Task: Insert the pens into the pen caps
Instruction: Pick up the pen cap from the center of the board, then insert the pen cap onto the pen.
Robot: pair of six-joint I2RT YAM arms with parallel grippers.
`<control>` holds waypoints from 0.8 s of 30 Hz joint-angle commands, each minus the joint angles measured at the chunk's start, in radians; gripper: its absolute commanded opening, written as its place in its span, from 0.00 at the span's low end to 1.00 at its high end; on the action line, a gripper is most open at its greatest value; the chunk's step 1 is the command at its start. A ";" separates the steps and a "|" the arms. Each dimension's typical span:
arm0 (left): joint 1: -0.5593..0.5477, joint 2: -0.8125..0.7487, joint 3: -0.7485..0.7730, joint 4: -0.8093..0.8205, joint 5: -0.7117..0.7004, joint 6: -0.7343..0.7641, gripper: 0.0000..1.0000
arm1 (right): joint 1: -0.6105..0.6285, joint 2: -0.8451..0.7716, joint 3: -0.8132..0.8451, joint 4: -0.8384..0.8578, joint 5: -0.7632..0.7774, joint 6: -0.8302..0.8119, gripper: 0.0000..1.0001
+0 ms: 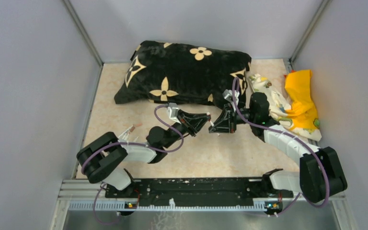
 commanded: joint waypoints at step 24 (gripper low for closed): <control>-0.004 -0.051 -0.006 0.324 -0.064 -0.081 0.00 | 0.027 0.012 -0.037 0.142 0.090 0.054 0.00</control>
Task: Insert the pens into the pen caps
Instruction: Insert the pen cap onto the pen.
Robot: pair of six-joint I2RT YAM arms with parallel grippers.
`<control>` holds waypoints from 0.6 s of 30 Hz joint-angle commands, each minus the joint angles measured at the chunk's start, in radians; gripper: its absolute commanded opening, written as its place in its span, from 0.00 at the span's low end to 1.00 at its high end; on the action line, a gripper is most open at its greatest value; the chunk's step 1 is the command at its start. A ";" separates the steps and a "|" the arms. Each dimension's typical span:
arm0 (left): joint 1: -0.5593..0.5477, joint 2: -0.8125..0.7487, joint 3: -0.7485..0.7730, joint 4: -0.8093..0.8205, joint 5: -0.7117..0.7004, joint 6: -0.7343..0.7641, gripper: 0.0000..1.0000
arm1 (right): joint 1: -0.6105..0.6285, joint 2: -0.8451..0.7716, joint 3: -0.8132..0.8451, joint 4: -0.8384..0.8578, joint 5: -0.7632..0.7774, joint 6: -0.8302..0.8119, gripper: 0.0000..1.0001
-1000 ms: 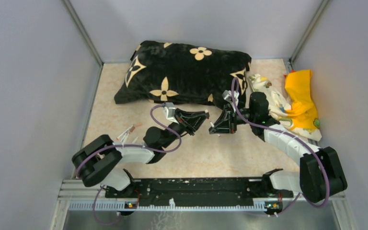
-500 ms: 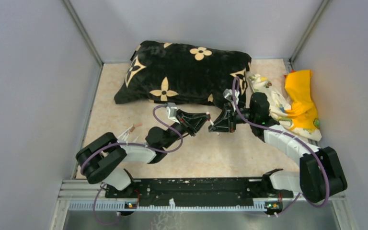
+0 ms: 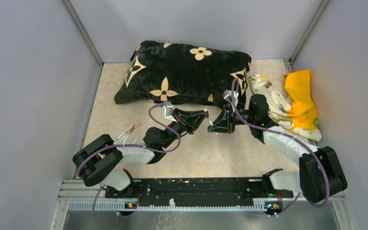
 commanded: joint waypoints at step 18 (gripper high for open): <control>-0.009 0.024 0.016 0.310 -0.009 -0.069 0.00 | 0.014 0.007 -0.027 0.131 0.042 0.052 0.00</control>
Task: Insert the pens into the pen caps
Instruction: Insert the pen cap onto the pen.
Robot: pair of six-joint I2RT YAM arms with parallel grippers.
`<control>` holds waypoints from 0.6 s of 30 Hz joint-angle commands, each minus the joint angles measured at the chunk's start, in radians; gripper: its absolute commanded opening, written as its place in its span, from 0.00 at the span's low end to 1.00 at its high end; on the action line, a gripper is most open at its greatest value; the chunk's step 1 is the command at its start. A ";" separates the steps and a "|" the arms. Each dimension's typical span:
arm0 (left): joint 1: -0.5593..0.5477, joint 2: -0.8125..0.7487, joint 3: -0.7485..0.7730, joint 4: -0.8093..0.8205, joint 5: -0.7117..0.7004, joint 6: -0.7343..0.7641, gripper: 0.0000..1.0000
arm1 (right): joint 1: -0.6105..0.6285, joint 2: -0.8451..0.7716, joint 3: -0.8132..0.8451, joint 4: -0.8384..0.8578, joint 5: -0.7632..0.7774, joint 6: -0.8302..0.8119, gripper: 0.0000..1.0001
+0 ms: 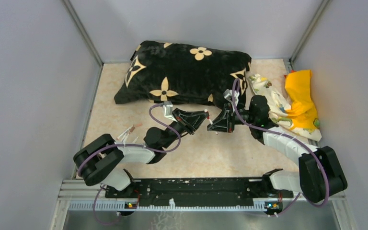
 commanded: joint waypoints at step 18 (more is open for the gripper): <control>-0.010 0.028 0.022 0.310 0.001 -0.043 0.00 | 0.020 0.006 0.000 0.041 -0.004 0.002 0.00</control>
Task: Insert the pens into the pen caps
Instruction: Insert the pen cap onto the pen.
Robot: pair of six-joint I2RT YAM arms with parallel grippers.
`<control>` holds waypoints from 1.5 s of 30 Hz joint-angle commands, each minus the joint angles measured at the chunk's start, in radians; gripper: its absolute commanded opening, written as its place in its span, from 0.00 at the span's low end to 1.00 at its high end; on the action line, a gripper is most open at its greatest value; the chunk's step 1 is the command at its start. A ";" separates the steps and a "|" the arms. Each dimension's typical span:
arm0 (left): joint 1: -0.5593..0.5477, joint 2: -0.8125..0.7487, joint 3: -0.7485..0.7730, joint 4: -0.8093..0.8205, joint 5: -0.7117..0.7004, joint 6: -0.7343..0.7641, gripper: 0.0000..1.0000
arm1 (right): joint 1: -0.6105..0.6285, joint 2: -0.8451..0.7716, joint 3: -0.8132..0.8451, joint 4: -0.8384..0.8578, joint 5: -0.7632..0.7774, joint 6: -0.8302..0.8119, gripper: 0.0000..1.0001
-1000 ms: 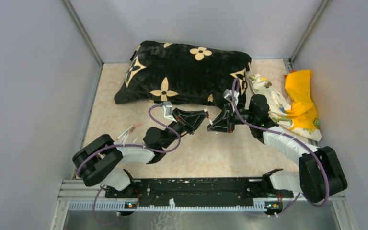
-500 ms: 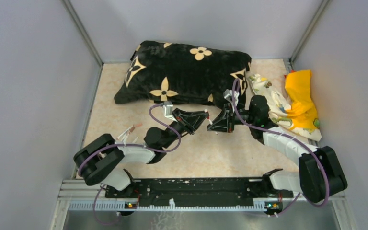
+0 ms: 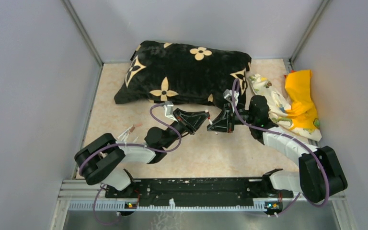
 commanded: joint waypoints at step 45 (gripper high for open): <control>-0.275 0.146 0.021 0.175 -0.159 -0.119 0.00 | -0.121 -0.119 -0.017 0.120 0.096 0.082 0.00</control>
